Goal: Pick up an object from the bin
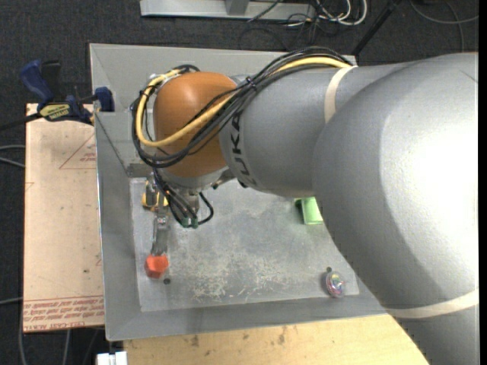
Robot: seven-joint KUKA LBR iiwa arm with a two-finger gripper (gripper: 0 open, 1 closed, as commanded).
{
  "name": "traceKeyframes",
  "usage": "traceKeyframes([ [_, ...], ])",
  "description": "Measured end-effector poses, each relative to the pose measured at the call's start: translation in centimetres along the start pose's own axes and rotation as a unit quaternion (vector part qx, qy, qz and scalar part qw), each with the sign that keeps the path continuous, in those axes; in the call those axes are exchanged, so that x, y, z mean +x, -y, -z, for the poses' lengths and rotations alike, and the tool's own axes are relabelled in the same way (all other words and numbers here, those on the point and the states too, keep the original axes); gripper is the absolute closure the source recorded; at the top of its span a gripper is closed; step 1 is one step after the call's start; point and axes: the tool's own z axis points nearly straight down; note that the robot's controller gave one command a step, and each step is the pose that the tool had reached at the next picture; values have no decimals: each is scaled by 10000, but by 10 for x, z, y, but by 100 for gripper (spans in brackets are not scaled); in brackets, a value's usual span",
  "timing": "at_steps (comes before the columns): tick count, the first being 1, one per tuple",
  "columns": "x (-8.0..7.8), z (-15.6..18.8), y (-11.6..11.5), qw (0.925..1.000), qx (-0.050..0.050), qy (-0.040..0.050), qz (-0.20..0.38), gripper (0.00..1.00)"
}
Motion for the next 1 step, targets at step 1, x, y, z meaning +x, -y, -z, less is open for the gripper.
traceKeyframes([
  [1, 54, -64, 5, 9762, 4, -37, 2166, 0],
])
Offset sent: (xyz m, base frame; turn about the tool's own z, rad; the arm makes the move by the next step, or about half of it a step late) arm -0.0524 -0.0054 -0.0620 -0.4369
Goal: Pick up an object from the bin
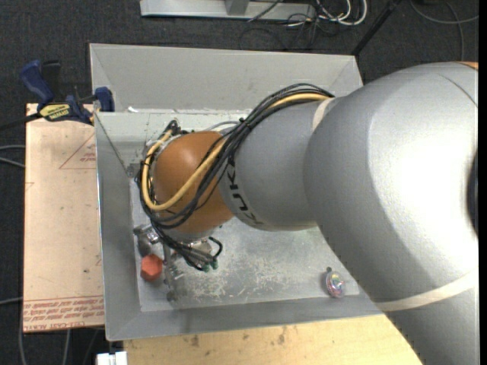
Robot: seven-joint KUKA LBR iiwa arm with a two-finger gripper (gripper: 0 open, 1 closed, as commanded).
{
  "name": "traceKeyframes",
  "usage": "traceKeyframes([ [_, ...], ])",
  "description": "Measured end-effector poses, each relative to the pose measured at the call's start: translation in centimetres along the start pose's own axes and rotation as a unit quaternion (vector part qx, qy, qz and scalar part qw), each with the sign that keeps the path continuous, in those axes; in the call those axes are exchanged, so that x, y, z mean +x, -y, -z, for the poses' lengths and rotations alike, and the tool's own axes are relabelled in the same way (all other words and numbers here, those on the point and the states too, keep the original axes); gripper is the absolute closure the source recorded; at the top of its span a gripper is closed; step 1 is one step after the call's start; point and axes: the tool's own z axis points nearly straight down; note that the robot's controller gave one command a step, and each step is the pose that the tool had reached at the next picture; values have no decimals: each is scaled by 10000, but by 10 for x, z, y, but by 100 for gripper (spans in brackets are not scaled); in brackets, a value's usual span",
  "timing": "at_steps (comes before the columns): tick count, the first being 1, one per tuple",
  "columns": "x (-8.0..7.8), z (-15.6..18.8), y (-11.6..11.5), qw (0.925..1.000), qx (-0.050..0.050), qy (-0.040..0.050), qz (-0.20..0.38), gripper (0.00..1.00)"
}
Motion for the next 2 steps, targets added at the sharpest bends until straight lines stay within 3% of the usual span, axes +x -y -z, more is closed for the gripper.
traceKeyframes([
  [1, 8, -3, 0, 9998, 4, -186, 3, 100],
  [2, 32, 48, -12, 9968, -1, 28, -802, 100],
])
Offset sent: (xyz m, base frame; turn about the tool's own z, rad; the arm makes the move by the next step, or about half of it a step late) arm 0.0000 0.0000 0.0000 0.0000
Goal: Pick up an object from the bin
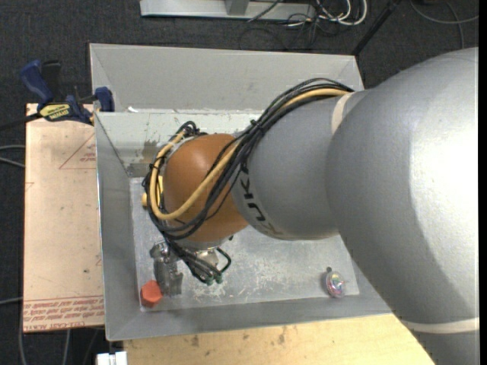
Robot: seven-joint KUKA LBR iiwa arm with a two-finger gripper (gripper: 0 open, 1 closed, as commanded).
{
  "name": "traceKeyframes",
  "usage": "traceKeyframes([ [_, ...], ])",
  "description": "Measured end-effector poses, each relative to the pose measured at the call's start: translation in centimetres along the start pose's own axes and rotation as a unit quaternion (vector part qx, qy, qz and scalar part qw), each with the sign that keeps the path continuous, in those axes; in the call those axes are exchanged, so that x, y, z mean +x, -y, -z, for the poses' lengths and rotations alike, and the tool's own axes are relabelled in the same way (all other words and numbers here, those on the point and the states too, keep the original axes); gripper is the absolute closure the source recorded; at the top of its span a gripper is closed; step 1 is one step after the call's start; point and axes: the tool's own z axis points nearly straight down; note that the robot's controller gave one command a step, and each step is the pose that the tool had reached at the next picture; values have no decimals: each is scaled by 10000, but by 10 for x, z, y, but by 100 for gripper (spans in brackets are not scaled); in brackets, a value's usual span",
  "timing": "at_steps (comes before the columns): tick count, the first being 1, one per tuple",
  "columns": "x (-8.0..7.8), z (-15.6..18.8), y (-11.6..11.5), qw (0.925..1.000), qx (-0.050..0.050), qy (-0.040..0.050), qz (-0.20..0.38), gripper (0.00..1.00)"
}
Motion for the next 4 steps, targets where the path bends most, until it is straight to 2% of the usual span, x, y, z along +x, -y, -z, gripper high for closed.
traceKeyframes([
  [1, 0, -1, 1, 10000, 2, -6, -14, 0],
  [2, 1, -44, -11, 9990, 6, 70, 443, 0],
  [3, 5, -46, -12, 9990, 3, 1, 444, 100],
  [4, -3, 104, -9, 9995, -2, 51, 300, 100],
])
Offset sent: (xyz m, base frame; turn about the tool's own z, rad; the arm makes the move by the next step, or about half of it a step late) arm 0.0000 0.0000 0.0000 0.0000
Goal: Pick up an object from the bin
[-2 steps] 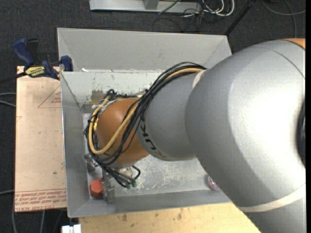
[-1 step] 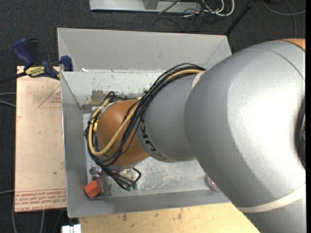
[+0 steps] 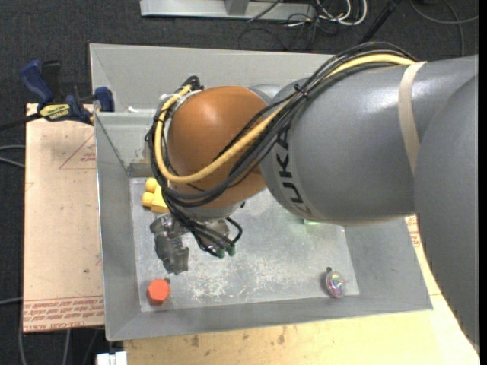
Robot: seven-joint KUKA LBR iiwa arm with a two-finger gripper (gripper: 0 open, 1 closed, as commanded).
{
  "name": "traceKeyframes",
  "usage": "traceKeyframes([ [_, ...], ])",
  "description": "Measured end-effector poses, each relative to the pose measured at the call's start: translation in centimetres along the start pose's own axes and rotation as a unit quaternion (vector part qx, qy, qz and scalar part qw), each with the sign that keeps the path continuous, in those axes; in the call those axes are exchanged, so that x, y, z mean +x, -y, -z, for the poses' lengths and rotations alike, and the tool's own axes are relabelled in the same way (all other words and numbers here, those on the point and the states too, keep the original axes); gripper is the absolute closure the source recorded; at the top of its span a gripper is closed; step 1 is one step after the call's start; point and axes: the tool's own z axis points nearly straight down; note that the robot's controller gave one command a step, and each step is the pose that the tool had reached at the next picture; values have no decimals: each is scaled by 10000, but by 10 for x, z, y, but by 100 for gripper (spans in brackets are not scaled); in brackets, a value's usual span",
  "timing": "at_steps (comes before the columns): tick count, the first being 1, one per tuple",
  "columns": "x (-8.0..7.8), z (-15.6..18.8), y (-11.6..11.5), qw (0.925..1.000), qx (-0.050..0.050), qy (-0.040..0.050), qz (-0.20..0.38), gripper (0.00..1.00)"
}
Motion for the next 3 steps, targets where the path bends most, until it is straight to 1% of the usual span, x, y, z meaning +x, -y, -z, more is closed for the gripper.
traceKeyframes([
  [1, 22, -37, 54, 9737, -3, -68, 2277, 100],
  [2, 21, -36, 52, 9735, -11, -57, 2285, 0],
  [3, 10, -101, 26, 9570, -24, -74, 2901, 0],
])
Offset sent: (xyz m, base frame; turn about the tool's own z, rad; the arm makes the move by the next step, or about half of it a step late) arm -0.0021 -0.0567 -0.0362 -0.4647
